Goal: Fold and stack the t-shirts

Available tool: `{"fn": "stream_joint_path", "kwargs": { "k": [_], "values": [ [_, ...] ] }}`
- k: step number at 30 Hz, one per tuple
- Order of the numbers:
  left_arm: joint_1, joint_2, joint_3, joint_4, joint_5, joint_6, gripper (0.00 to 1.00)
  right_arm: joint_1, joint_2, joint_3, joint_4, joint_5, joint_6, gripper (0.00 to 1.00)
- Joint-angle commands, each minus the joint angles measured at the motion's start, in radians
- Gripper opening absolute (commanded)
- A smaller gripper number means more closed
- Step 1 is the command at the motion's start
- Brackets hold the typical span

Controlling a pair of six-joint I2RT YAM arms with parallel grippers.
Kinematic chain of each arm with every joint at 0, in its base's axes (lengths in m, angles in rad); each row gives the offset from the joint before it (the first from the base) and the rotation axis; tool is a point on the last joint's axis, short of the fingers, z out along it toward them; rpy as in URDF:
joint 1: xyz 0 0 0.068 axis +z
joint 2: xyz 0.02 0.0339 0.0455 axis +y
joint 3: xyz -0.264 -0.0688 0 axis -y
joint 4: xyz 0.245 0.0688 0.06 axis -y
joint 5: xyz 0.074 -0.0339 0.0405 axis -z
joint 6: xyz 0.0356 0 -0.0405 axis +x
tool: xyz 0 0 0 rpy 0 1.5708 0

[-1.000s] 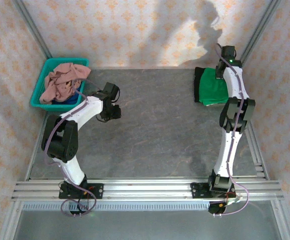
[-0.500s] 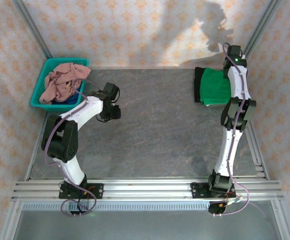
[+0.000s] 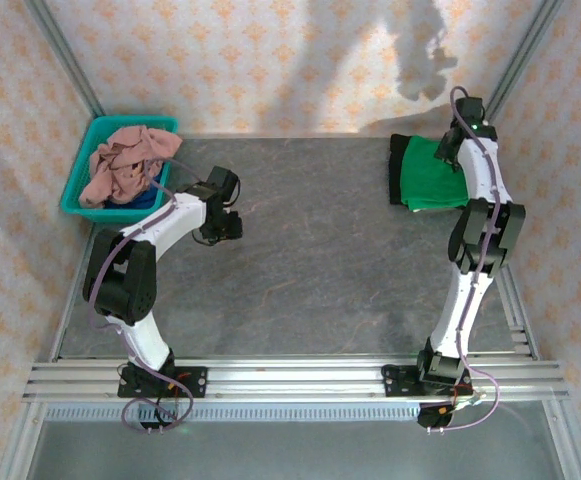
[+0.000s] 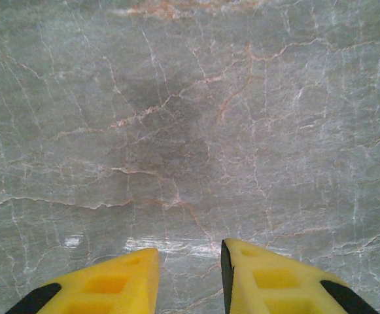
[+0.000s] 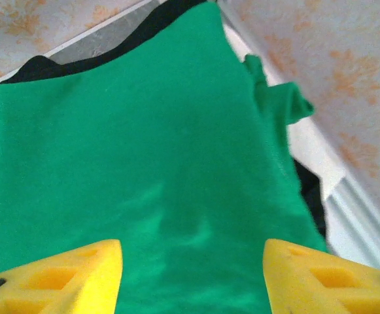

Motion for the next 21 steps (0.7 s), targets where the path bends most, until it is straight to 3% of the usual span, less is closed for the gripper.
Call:
{"fn": "stream_joint_path", "kwargs": {
  "k": [1,6,11,16,21],
  "values": [
    [0.008,-0.040,-0.033,0.008,-0.006,0.003,0.32,-0.018,0.089,-0.010,-0.030,0.003,0.110,0.57],
    [0.008,-0.035,-0.045,0.016,-0.015,0.013,0.32,-0.021,0.069,-0.072,-0.070,0.071,0.217,0.59],
    [0.011,-0.021,-0.033,0.015,-0.007,0.032,0.32,-0.011,0.021,0.027,-0.169,0.084,0.264,0.62],
    [0.016,-0.023,-0.018,0.006,-0.004,0.043,0.32,0.102,-0.038,0.060,-0.113,0.187,0.184,0.71],
    [0.022,-0.033,-0.014,-0.005,-0.006,0.049,0.32,0.157,0.124,0.279,-0.144,0.162,0.123,0.74]
  ]
}}
